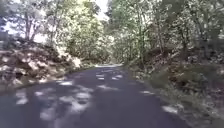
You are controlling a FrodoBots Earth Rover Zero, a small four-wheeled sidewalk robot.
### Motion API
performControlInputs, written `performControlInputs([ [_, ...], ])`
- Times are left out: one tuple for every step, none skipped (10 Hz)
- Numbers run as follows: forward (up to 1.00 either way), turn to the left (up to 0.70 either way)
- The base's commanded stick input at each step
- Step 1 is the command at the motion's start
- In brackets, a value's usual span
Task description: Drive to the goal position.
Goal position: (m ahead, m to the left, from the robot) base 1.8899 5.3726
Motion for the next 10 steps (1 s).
performControlInputs([
  [0.45, -0.06],
  [0.45, -0.25],
  [0.45, -0.14],
  [0.45, -0.03],
  [0.45, 0.00],
  [0.45, 0.00],
  [0.45, 0.00],
  [0.45, 0.00],
  [0.45, 0.00],
  [0.45, 0.00],
])
